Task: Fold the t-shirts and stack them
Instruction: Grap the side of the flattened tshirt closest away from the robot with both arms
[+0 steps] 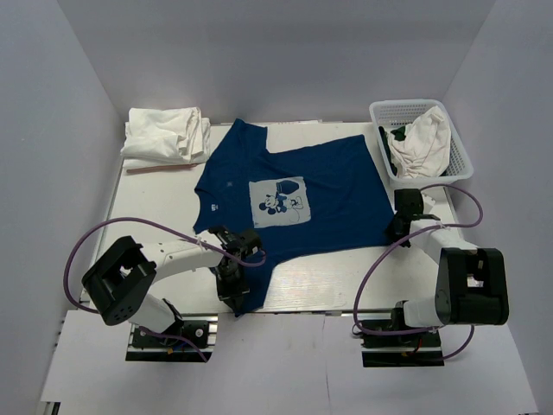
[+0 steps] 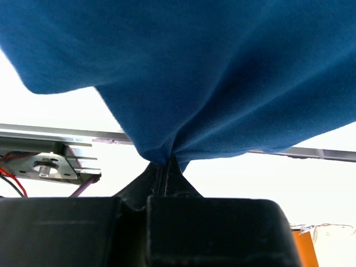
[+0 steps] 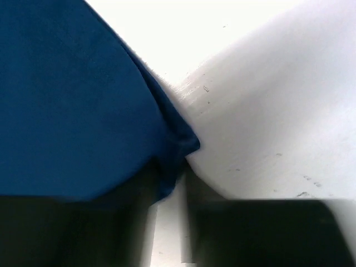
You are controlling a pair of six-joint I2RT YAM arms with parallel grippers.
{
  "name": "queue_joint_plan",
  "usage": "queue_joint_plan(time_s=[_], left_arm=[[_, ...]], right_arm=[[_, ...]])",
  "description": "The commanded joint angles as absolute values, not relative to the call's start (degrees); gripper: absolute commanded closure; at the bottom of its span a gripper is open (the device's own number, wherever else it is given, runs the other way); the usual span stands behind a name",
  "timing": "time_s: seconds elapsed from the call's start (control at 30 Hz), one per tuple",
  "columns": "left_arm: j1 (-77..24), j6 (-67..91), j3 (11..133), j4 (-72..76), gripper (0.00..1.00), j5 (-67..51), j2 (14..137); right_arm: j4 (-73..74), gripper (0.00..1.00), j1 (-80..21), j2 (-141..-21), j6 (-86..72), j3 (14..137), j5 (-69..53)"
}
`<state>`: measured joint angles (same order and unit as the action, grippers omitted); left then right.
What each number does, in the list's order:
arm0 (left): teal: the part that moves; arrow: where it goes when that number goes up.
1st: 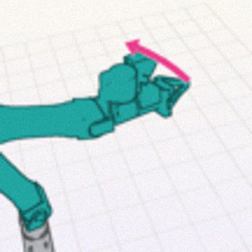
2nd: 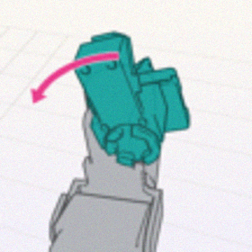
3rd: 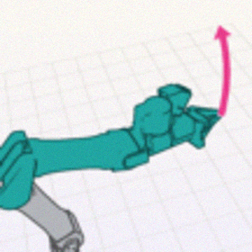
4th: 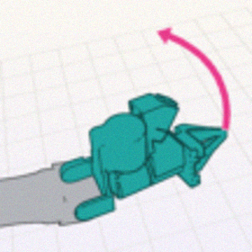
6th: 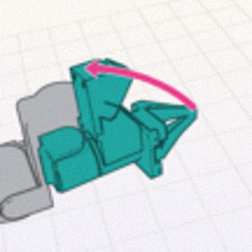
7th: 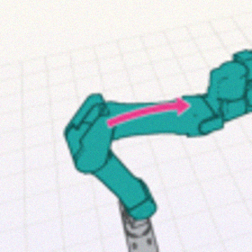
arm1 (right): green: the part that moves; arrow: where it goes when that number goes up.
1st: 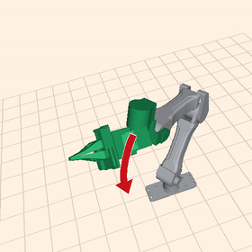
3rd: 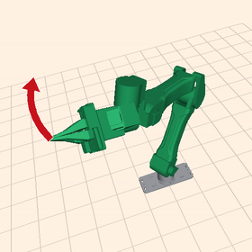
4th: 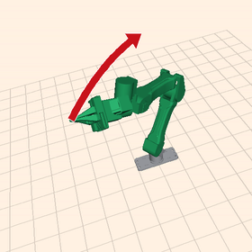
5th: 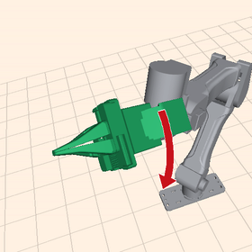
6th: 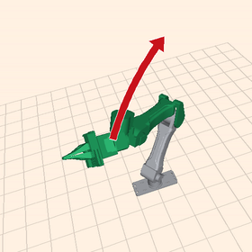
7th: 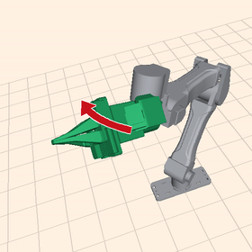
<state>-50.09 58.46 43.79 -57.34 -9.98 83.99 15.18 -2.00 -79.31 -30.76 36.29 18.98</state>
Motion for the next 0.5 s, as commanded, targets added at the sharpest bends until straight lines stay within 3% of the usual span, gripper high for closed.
queue_joint_plan(time_s=[0.0, 0.13, 0.47], left_arm=[[-50.36, 58.01, 45.26, -60.02, 1.0, -11.25, 82.27], [-49.83, 56.78, 46.4, -61.25, 1.0, -11.25, 82.27], [-49.83, 53.8, 47.2, -66.09, 1.0, -14.84, 81.65]], right_arm=[[13.27, 0.83, -1.14, -80.77, -32.96, 33.31, 14.68], [14.32, 1.0, -1.23, -78.67, -33.75, 32.61, 10.55], [38.58, 1.0, -1.67, -63.47, -34.89, 30.5, 8.36]])
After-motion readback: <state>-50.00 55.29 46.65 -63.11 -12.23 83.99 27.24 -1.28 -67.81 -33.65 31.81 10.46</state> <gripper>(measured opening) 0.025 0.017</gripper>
